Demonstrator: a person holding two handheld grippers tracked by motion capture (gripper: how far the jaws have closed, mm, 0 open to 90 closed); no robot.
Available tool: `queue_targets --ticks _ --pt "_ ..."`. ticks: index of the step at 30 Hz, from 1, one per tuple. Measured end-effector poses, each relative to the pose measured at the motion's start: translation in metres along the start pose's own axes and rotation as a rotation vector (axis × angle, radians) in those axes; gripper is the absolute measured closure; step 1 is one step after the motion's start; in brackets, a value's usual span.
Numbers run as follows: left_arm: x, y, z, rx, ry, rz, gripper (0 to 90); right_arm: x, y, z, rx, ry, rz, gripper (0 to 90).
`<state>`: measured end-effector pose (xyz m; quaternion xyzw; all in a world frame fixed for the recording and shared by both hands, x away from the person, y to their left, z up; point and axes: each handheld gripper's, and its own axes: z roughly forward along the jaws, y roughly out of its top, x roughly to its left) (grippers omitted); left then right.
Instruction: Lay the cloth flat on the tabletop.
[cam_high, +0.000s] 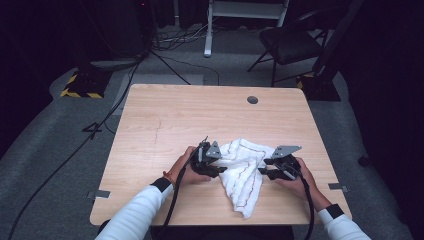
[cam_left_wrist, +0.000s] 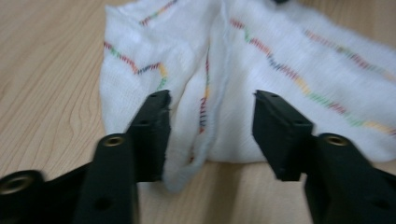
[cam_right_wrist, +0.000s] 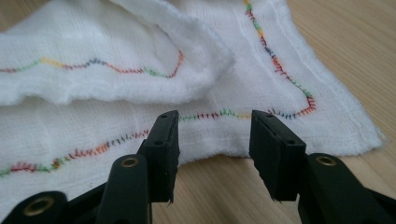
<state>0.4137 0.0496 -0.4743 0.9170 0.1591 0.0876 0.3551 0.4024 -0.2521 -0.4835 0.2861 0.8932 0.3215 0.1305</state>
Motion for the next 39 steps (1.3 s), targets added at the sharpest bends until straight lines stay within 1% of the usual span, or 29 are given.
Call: queue_targets --ticks 1,2,4,5,6,7,9,10,11,13,14,15,17,18,19,21,23,25,27,28,29,30,31,33,34,35,36,37,39 --pt "0.002 0.000 0.001 0.012 0.008 0.009 63.3 -0.001 -0.001 0.002 0.010 -0.006 0.004 53.6" --pt "0.005 -0.001 0.002 0.019 0.019 0.017 68.3 -0.002 -0.001 0.002 0.005 -0.001 0.017 53.9" --pt "0.010 -0.003 0.000 0.007 0.010 0.015 78.4 -0.005 -0.001 0.002 0.014 -0.025 0.025 54.9" --pt "0.010 -0.003 0.000 0.007 0.010 0.015 80.8 -0.005 -0.001 0.002 0.014 -0.025 0.025 54.9" --pt "0.011 -0.003 -0.002 0.015 0.014 0.023 80.8 -0.007 0.000 0.002 0.017 -0.038 0.029 54.9" --pt "0.015 -0.005 -0.004 0.015 0.025 0.023 83.1 -0.011 0.000 0.002 0.023 -0.068 0.038 54.8" --pt "0.019 -0.007 -0.007 0.004 0.027 0.010 84.0 -0.016 0.001 0.002 0.029 -0.101 0.046 54.0" --pt "0.021 -0.009 -0.009 0.008 0.034 0.012 84.1 -0.018 0.003 0.003 0.036 -0.111 0.052 53.7" --pt "0.021 -0.009 -0.009 0.008 0.034 0.012 84.1 -0.018 0.003 0.003 0.036 -0.111 0.052 53.7" --pt "0.025 -0.012 -0.011 0.011 0.046 0.000 84.2 -0.023 0.006 0.006 0.045 -0.136 0.062 53.5" --pt "0.028 -0.015 -0.013 0.015 0.058 0.005 84.3 -0.028 0.010 0.008 0.059 -0.148 0.058 52.7" --pt "0.028 -0.015 -0.013 0.015 0.058 0.005 84.3 -0.028 0.010 0.008 0.059 -0.148 0.058 52.7" --pt "0.032 -0.019 -0.015 0.016 0.063 -0.012 84.2 -0.034 0.014 0.012 0.064 -0.164 0.062 52.1" --pt "0.033 -0.021 -0.017 0.019 0.070 -0.017 84.2 -0.038 0.016 0.014 0.060 -0.171 0.059 52.0" --pt "0.036 -0.025 -0.020 0.020 0.079 -0.022 84.2 -0.044 0.019 0.017 0.055 -0.177 0.078 51.0" --pt "0.038 -0.026 -0.021 0.021 0.083 -0.028 84.2 -0.047 0.020 0.018 0.056 -0.179 0.082 50.5" --pt "0.041 -0.030 -0.022 0.021 0.090 -0.046 83.9 -0.051 0.021 0.021 0.039 -0.192 0.082 50.3" --pt "0.042 -0.032 -0.022 0.018 0.090 -0.058 81.5 -0.053 0.020 0.022 0.028 -0.191 0.088 50.3" --pt "0.041 -0.031 -0.022 0.014 0.078 -0.048 77.9 -0.053 0.019 0.021 0.022 -0.191 0.081 49.7" --pt "0.039 -0.029 -0.022 0.008 0.084 -0.048 74.1 -0.053 0.018 0.021 0.021 -0.185 0.096 48.7" --pt "0.037 -0.023 -0.022 -0.012 0.075 -0.060 61.7 -0.055 0.017 0.018 0.014 -0.181 0.102 48.2" --pt "0.037 -0.023 -0.022 -0.012 0.075 -0.060 57.9 -0.055 0.017 0.018 0.014 -0.181 0.102 48.2" --pt "0.036 -0.018 -0.021 -0.018 0.059 -0.069 57.9 -0.055 0.017 0.016 -0.001 -0.174 0.104 48.3" --pt "0.034 -0.008 -0.019 -0.040 0.066 -0.082 45.3 -0.056 0.016 0.011 -0.029 -0.163 0.116 48.4" --pt "0.033 -0.003 -0.018 -0.047 0.061 -0.075 41.6 -0.056 0.016 0.009 -0.044 -0.152 0.118 48.4" --pt "0.032 0.008 -0.013 -0.056 0.054 -0.057 38.0 -0.054 0.016 0.006 -0.053 -0.142 0.109 48.6" --pt "0.032 0.008 -0.013 -0.056 0.054 -0.057 35.5 -0.053 0.017 0.006 -0.056 -0.141 0.108 48.6" --pt "0.031 0.017 -0.007 -0.072 0.044 -0.053 34.5 -0.052 0.017 0.005 -0.059 -0.137 0.106 48.8" --pt "0.031 0.021 -0.003 -0.068 0.041 -0.052 34.2 -0.051 0.017 0.006 -0.062 -0.131 0.101 48.9"
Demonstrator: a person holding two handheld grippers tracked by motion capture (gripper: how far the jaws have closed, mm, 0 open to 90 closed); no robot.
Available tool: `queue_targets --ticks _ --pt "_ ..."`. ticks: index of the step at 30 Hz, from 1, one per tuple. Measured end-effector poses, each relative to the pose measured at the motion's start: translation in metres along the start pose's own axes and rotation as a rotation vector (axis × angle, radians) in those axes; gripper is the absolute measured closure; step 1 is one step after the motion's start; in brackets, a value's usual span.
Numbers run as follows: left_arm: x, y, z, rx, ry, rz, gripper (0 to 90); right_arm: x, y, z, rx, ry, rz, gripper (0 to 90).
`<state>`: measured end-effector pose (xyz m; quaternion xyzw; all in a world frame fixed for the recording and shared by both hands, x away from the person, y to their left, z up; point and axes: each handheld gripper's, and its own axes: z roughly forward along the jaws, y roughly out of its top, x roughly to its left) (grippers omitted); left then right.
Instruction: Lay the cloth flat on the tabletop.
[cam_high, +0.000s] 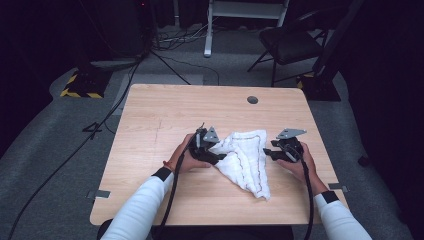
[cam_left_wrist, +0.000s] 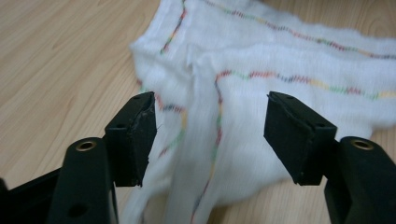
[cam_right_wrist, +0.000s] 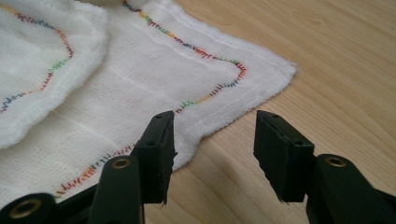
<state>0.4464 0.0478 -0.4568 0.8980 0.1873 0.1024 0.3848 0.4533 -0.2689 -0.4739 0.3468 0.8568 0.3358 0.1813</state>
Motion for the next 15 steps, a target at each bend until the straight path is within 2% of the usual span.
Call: queue_targets --ticks 4,5,6,8,9,10,11,12,13,14,15 --pt "0.000 0.010 0.017 0.009 -0.003 -0.013 31.5 0.003 0.001 0.002 0.006 0.012 -0.012 49.0" --pt "0.000 0.012 0.025 0.030 0.000 -0.019 31.5 0.004 0.000 0.003 0.009 0.017 -0.016 49.0" --pt "0.000 0.012 0.025 0.030 0.000 -0.019 32.7 0.004 0.000 0.003 0.009 0.017 -0.016 49.0" --pt "0.001 0.011 0.034 0.079 0.009 -0.030 40.4 0.006 0.000 0.005 0.017 0.027 -0.021 49.0" --pt "0.001 0.011 0.034 0.079 0.009 -0.030 45.0 0.006 0.000 0.005 0.017 0.027 -0.021 49.0" --pt "0.000 0.009 0.035 0.105 0.008 -0.013 51.0 0.008 0.000 0.006 0.020 0.033 -0.026 49.1" --pt "0.000 0.009 0.035 0.105 0.008 -0.013 56.0 0.008 0.000 0.006 0.020 0.033 -0.026 49.1" --pt "0.000 0.008 0.033 0.102 0.003 -0.002 56.0 0.008 0.000 0.007 0.023 0.035 -0.027 49.0" --pt "0.001 0.008 0.027 0.088 -0.001 0.011 65.8 0.010 0.000 0.008 0.026 0.041 -0.034 49.0" --pt "0.001 0.008 0.027 0.088 -0.001 0.011 70.8 0.010 0.000 0.008 0.026 0.041 -0.034 49.0" --pt "0.001 0.008 0.024 0.086 -0.004 0.024 70.8 0.010 0.000 0.009 0.028 0.039 -0.036 49.1"
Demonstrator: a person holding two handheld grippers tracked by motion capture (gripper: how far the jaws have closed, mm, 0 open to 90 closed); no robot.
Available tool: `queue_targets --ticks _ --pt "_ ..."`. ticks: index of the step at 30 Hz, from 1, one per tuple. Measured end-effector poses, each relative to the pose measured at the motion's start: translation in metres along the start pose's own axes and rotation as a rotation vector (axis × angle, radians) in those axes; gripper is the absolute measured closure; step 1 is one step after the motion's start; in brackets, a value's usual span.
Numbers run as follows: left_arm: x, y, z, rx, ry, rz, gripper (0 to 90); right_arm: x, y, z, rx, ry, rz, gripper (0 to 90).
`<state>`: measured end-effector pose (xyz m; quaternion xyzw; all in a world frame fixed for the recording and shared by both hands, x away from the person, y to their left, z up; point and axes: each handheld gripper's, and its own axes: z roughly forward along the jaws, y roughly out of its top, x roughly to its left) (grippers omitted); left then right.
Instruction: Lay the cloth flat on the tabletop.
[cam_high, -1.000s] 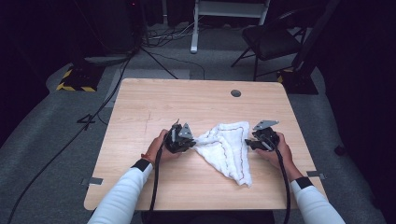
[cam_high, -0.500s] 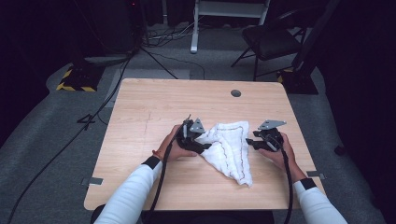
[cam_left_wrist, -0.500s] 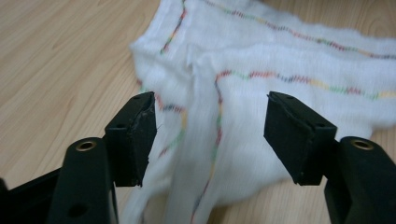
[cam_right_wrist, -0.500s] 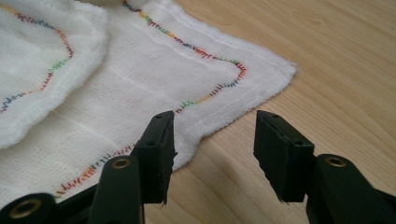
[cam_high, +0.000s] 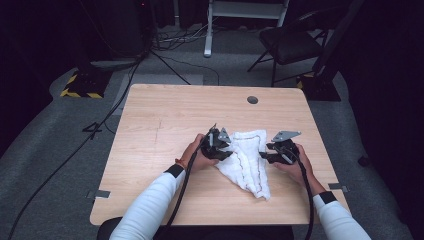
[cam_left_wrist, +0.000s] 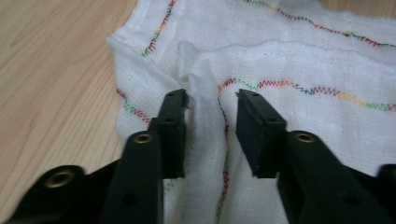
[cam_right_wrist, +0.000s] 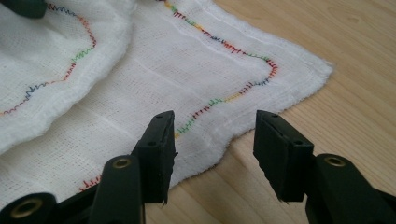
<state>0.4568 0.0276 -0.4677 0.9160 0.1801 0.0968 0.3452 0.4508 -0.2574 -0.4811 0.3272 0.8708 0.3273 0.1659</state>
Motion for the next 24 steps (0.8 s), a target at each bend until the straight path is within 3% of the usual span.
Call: queue_targets --ticks 1,3,5,7,8,13,17,24 --pt "0.000 0.000 -0.004 -0.004 0.000 0.020 78.2 0.001 0.000 0.001 0.009 0.000 -0.006 49.6" --pt "0.000 -0.001 -0.013 -0.021 0.002 0.036 80.9 0.001 0.000 0.002 0.016 -0.001 -0.010 49.6" --pt "-0.001 -0.005 -0.029 -0.057 -0.022 0.051 84.1 0.002 -0.001 0.004 0.031 -0.005 -0.012 50.0" --pt "-0.002 -0.006 -0.034 -0.064 -0.031 0.060 85.3 0.002 -0.001 0.005 0.033 -0.005 -0.008 50.0" --pt "-0.006 -0.010 -0.041 -0.073 -0.049 0.087 85.9 0.002 -0.001 0.005 0.033 -0.006 -0.009 50.0" --pt "-0.017 -0.021 -0.058 -0.074 -0.071 0.129 86.5 0.002 -0.002 0.004 0.036 -0.005 -0.007 50.3" --pt "-0.032 -0.041 -0.079 -0.073 -0.100 0.160 84.5 0.002 -0.003 0.003 0.039 -0.005 0.008 50.3" --pt "-0.045 -0.070 -0.095 -0.044 -0.121 0.168 85.5 0.005 -0.005 0.001 0.035 -0.023 -0.010 52.3"
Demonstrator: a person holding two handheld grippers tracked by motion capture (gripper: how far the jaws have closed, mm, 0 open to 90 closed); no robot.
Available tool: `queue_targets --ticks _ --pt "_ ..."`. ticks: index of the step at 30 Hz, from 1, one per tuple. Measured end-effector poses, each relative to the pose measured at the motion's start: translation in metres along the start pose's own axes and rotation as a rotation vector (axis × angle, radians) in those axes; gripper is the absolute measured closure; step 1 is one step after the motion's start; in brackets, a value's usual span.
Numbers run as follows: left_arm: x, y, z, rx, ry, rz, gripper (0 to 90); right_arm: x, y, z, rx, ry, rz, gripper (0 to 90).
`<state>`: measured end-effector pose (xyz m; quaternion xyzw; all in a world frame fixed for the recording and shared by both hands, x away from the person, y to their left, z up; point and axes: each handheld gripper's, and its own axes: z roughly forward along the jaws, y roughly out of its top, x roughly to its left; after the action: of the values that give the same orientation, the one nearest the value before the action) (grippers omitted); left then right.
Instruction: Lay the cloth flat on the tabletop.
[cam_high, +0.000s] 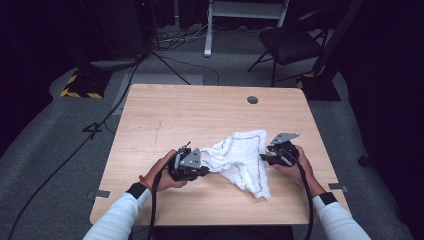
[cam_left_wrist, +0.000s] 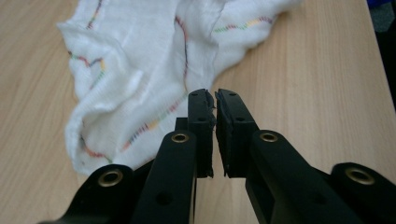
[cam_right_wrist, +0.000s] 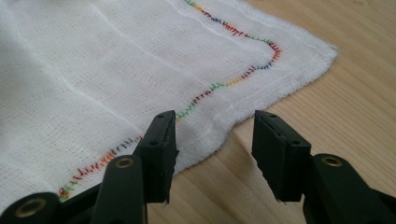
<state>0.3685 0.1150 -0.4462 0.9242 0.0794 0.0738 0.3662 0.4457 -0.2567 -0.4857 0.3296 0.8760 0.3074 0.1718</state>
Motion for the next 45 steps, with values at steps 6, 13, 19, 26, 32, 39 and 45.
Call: queue_targets --ticks 6,13,19,26,32,39,45 --pt "-0.005 -0.006 0.003 0.020 0.011 -0.017 82.3 0.003 -0.001 -0.004 0.002 0.015 -0.005 51.4" --pt "-0.019 0.018 0.025 0.005 0.034 -0.019 47.0 0.022 -0.008 -0.018 -0.005 0.084 -0.038 50.9" --pt "-0.034 0.044 0.058 0.021 0.016 -0.014 29.7 0.033 -0.020 -0.025 0.009 0.116 -0.066 50.9" --pt "-0.027 0.052 0.086 0.077 0.015 -0.042 37.3 0.039 -0.029 -0.036 0.005 0.158 -0.063 49.6" --pt "-0.019 0.044 0.081 0.081 -0.017 -0.031 79.4 0.050 -0.037 -0.045 0.001 0.204 -0.085 46.9" --pt "-0.019 0.035 0.063 0.063 -0.052 -0.025 89.9 0.060 -0.043 -0.047 0.027 0.199 -0.109 45.3" --pt "-0.027 0.037 0.075 0.075 -0.027 -0.067 52.0 0.060 -0.046 -0.050 0.029 0.180 -0.114 46.5"
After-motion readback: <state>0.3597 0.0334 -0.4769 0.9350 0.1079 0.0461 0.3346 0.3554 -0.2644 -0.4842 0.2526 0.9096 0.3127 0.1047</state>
